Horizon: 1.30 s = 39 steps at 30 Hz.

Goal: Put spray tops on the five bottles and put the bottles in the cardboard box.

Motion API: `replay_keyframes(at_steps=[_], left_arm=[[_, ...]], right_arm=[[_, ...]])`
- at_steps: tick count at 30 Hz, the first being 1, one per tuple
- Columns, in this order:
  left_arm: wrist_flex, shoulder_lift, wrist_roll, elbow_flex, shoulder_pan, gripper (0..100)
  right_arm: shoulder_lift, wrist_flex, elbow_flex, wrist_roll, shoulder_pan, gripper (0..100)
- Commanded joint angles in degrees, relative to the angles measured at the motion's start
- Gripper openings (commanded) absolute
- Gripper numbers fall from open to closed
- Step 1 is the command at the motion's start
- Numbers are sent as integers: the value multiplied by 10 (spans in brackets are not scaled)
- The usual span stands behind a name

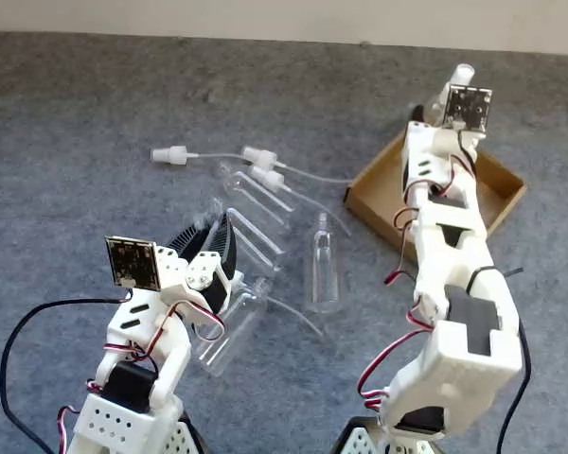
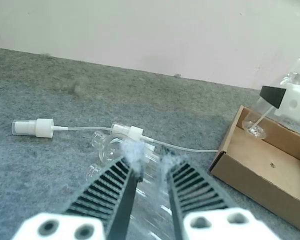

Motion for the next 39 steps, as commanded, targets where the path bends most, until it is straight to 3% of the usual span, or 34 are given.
replay_keyframes(at_steps=[1,8,13,39], left_arm=[[-13,-7,4,12,-4,6],[-13,-7,4,12,-4,6],[-13,-7,4,12,-4,6],[-13,-7,5,12,-4,6]], right_arm=[[5,-20,-37,-1,8,98],[54,-28,-41,-1,21,98],[80,-97,-39,-1,24,98],[88,-101,-40,0,22,98]])
